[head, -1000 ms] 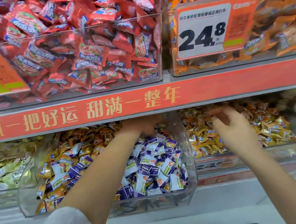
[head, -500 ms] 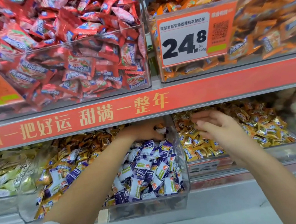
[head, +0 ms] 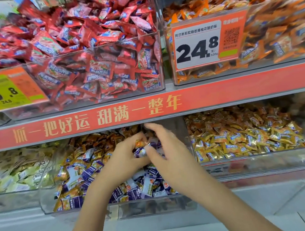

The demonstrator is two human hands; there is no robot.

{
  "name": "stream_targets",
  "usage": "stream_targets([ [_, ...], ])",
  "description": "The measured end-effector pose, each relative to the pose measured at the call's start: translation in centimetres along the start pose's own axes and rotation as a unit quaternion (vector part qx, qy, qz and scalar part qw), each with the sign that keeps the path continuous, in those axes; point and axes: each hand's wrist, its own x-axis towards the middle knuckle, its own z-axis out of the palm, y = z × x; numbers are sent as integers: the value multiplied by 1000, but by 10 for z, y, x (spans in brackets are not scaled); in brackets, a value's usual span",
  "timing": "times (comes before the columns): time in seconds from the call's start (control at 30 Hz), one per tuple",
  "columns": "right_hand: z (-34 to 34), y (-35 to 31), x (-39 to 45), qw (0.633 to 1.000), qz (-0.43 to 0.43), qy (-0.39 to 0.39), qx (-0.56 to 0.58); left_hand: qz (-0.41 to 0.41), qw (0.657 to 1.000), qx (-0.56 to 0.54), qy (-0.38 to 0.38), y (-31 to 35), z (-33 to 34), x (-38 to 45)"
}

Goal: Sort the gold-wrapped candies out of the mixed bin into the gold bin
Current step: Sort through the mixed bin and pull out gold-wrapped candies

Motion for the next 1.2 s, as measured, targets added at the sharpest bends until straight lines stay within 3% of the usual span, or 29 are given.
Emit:
stream_targets([
  [0.2, 17, 27, 17, 990, 42, 116, -62, -58, 998, -26, 13, -20, -7, -8],
  [0.4, 15, 32, 21, 992, 91, 60, -70, -133, 985, -112, 9, -33, -24, -11],
  [0.5, 10, 31, 27, 993, 90, 50, -59, -125, 977, -174, -6, -37, -27, -16],
  [0.63, 13, 29, 35, 993, 83, -22, -82, -112, 973, -203, 15, -38, -28, -19],
  [0.83, 30, 23, 33, 996, 19, -80, 45, -87, 959, -270, 9, -33, -27, -21],
  [1.0, 26, 28, 33, 996, 28, 86, 6, -77, 988, -129, -23, -30, -22, -22],
  [1.2, -18, 20, -8, 963, -86, 197, -163, -25, 998, -31, 45, -22, -23, 4],
])
